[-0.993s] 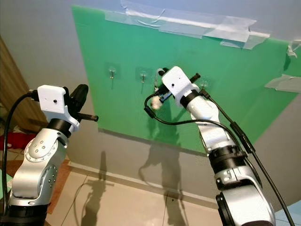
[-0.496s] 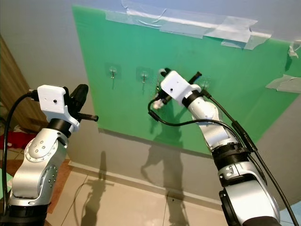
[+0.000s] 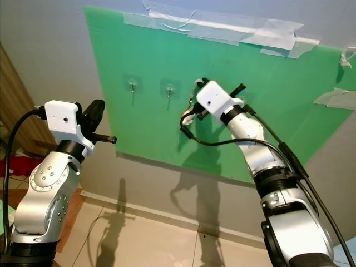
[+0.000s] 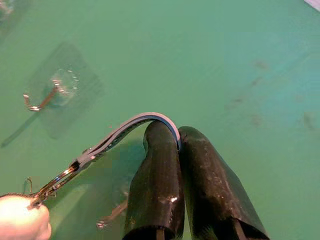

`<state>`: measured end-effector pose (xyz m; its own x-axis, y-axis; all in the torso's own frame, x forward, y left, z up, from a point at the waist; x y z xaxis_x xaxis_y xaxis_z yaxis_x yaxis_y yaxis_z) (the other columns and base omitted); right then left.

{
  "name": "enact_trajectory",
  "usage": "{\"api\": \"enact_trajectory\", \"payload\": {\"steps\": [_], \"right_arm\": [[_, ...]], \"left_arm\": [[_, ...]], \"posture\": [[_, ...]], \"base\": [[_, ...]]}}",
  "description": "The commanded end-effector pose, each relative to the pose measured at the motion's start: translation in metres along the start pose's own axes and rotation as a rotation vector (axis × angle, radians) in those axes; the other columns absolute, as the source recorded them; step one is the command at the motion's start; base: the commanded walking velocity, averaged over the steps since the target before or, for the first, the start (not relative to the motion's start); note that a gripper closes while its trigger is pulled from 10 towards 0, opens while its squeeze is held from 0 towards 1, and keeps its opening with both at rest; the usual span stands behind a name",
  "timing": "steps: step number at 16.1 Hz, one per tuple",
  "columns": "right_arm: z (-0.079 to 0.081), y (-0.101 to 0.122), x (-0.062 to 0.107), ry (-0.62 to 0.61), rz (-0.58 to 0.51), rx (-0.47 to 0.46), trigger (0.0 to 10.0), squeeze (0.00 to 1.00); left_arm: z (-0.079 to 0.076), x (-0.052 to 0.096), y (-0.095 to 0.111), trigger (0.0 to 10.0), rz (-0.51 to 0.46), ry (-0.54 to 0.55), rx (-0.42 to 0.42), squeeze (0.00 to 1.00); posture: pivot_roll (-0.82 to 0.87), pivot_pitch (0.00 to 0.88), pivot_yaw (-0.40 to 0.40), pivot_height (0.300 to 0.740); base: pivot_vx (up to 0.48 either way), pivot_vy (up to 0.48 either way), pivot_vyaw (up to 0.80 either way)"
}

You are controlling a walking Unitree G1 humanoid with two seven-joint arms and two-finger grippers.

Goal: Hang keys on a hook

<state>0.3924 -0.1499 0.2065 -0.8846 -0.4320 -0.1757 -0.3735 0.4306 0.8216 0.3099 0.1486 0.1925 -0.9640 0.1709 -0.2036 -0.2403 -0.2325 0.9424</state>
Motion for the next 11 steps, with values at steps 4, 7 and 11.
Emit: {"api": "enact_trajectory", "payload": {"steps": [4, 7, 11], "right_arm": [[-0.024, 0.002, 0.000, -0.083, -0.003, -0.033, 0.0, 0.00], [-0.033, -0.003, 0.003, -0.124, 0.015, -0.085, 0.0, 0.00], [-0.043, -0.006, 0.008, -0.152, 0.023, -0.066, 0.0, 0.00]], "left_arm": [[-0.002, 0.000, 0.001, 10.0, -0.006, -0.011, -0.009, 0.00], [-0.002, 0.000, 0.001, 10.0, -0.006, -0.012, -0.009, 0.00], [-0.002, 0.000, 0.000, 10.0, -0.008, -0.012, -0.010, 0.00]], "posture": [[0.01, 0.000, -0.020, 0.740], [0.01, 0.000, -0.021, 0.740], [0.01, 0.000, -0.021, 0.740]], "base": [[0.000, 0.000, 0.00], [0.000, 0.000, 0.00], [0.000, 0.000, 0.00]]}}
Point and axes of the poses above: a point about 5 cm out from each wrist's last joint towards the gripper, its own x axis pointing back from the gripper into the wrist, its own y axis along the axis of the wrist's last joint, z = x × y, the point moved 2 cm from there along -x, pointing out of the wrist towards the gripper, and after that the axes turned 13 degrees about -x, right-handed, at the moved point
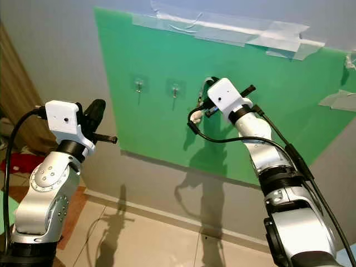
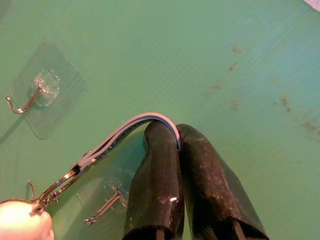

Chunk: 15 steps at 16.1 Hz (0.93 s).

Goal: Hang keys on a hook

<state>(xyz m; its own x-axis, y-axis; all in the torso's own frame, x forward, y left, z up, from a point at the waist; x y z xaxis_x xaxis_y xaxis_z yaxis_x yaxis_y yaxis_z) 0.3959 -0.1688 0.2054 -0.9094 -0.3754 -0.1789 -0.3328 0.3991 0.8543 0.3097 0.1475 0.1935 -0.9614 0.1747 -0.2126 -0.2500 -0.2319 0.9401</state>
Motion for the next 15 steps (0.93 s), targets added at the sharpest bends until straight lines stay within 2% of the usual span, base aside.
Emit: {"api": "enact_trajectory", "payload": {"steps": [1, 3, 4, 6, 8, 10, 14, 15], "right_arm": [[-0.029, 0.007, 0.002, -0.101, -0.012, 0.014, 0.0, 0.00], [-0.029, 0.007, 0.004, -0.100, -0.019, 0.051, 0.0, 0.00], [-0.024, 0.006, 0.006, -0.076, -0.027, 0.127, 0.0, 0.00], [-0.022, 0.003, 0.008, -0.073, -0.022, 0.129, 0.0, 0.00], [-0.028, -0.013, 0.016, -0.133, 0.038, -0.001, 0.0, 0.00], [-0.030, -0.018, 0.018, -0.149, 0.053, -0.025, 0.0, 0.00], [-0.031, -0.043, 0.027, -0.242, 0.141, -0.305, 0.0, 0.00], [-0.032, -0.050, 0.030, -0.260, 0.164, -0.341, 0.0, 0.00]], "left_arm": [[-0.001, 0.000, -0.001, 10.0, 0.001, -0.011, -0.008, 0.00], [-0.001, 0.000, -0.001, 10.0, -0.001, -0.012, -0.010, 0.00], [-0.002, 0.001, 0.000, 10.0, -0.005, -0.014, -0.013, 0.00], [-0.002, 0.001, 0.000, 10.0, -0.007, -0.014, -0.014, 0.00], [-0.002, 0.001, 0.000, 10.0, -0.013, -0.016, -0.014, 0.00], [-0.002, 0.001, 0.000, 10.0, -0.013, -0.016, -0.016, 0.00], [-0.003, 0.003, 0.000, 10.0, -0.015, -0.019, -0.018, 0.00], [-0.003, 0.003, 0.000, 10.0, -0.015, -0.020, -0.019, 0.00]], "posture": [[0.01, 0.000, -0.021, 0.740], [0.01, 0.000, -0.021, 0.740], [0.01, 0.000, -0.022, 0.740], [0.01, 0.000, -0.023, 0.740], [0.01, 0.000, -0.023, 0.740], [0.01, 0.000, -0.024, 0.740], [0.01, 0.000, -0.023, 0.740], [0.01, 0.000, -0.024, 0.740]], "base": [[0.000, 0.000, 0.00], [0.000, 0.000, 0.00], [0.000, 0.000, 0.00], [0.000, 0.000, 0.00], [0.000, 0.000, 0.00], [0.000, 0.000, 0.00], [0.000, 0.000, 0.00], [0.000, 0.000, 0.00]]}}
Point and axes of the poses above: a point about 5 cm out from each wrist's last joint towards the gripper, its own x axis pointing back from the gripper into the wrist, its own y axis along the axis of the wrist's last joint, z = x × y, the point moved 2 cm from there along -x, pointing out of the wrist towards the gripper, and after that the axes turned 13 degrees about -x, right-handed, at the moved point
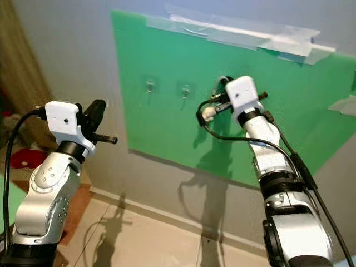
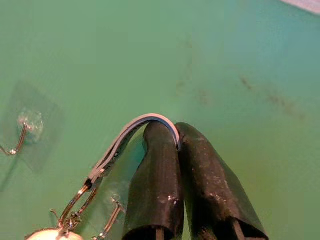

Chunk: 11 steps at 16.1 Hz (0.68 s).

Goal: Hang keys on a hook

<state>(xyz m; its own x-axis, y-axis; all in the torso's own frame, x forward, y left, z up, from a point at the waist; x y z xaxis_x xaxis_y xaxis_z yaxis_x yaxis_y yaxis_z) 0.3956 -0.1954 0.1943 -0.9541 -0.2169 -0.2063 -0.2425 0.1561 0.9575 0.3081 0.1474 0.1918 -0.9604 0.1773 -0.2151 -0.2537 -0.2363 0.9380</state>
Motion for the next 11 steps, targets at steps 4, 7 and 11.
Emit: {"api": "enact_trajectory", "payload": {"steps": [4, 7, 11], "right_arm": [[-0.023, -0.033, 0.020, -0.109, 0.141, -0.038, 0.0, 0.00], [-0.007, -0.011, 0.015, -0.006, 0.028, 0.212, 0.0, 0.00], [-0.005, -0.009, 0.016, -0.007, 0.020, 0.199, 0.0, 0.00]], "left_arm": [[-0.002, 0.002, 0.002, 10.0, -0.013, -0.018, -0.020, 0.00], [-0.001, 0.002, 0.000, 10.0, -0.007, -0.020, -0.021, 0.00], [-0.002, 0.002, -0.001, 10.0, -0.004, -0.023, -0.022, 0.00]], "posture": [[0.02, 0.000, -0.019, 0.740], [0.02, 0.000, -0.019, 0.740], [0.01, 0.000, -0.020, 0.740]], "base": [[0.000, 0.000, 0.00], [0.000, 0.000, 0.00], [0.000, 0.000, 0.00]]}}
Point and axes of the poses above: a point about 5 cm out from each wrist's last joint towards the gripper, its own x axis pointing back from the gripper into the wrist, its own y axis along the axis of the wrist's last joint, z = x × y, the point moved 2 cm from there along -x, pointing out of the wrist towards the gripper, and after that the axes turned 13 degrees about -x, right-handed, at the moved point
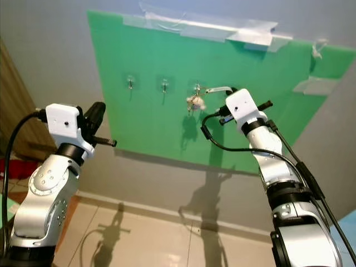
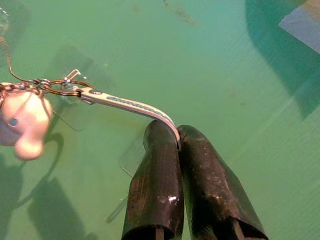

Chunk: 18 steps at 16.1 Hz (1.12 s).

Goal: Hang keys on a hook

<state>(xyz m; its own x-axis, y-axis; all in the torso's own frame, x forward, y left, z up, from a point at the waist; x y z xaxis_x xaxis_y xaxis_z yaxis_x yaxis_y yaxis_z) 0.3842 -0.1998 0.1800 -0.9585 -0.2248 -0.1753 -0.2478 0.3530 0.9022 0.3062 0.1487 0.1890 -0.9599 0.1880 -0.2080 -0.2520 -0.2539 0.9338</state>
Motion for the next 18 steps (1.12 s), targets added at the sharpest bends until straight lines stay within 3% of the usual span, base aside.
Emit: {"api": "enact_trajectory", "payload": {"steps": [1, 5, 10, 11, 12, 18], "right_arm": [[-0.006, -0.001, 0.003, -0.034, 0.001, -0.024, 0.0, 0.00], [0.001, -0.008, 0.006, -0.029, 0.033, -0.099, 0.0, 0.00], [0.003, -0.011, 0.005, -0.047, 0.058, -0.095, 0.0, 0.00], [0.001, -0.013, 0.004, -0.059, 0.073, -0.112, 10.0, 0.00], [-0.001, -0.015, 0.004, -0.075, 0.080, -0.142, 10.0, 1.00], [0.000, -0.021, 0.007, -0.084, 0.110, -0.160, 10.0, 1.00]], "left_arm": [[-0.002, -0.001, 0.002, 10.0, -0.008, -0.012, -0.004, 0.00], [-0.002, -0.001, 0.001, 10.0, -0.001, -0.010, -0.011, 0.00], [-0.001, 0.000, 0.000, 10.0, 0.002, -0.006, -0.016, 0.00], [-0.001, 0.000, -0.001, 10.0, 0.004, -0.005, -0.017, 0.00], [0.000, 0.000, -0.001, 10.0, 0.007, -0.004, -0.019, 0.00], [0.000, 0.001, -0.004, 10.0, 0.020, -0.004, -0.027, 0.00]], "posture": [[0.01, 0.000, -0.019, 0.740], [0.01, 0.000, -0.019, 0.740], [0.02, 0.000, -0.021, 0.740], [0.02, 0.000, -0.022, 0.740], [0.02, 0.000, -0.021, 0.740], [0.02, 0.000, -0.025, 0.740]], "base": [[0.000, 0.000, 0.00], [0.000, 0.000, 0.00], [0.000, 0.000, 0.00], [0.000, 0.000, 0.00], [0.000, 0.000, 0.00], [0.000, 0.000, 0.00]]}}
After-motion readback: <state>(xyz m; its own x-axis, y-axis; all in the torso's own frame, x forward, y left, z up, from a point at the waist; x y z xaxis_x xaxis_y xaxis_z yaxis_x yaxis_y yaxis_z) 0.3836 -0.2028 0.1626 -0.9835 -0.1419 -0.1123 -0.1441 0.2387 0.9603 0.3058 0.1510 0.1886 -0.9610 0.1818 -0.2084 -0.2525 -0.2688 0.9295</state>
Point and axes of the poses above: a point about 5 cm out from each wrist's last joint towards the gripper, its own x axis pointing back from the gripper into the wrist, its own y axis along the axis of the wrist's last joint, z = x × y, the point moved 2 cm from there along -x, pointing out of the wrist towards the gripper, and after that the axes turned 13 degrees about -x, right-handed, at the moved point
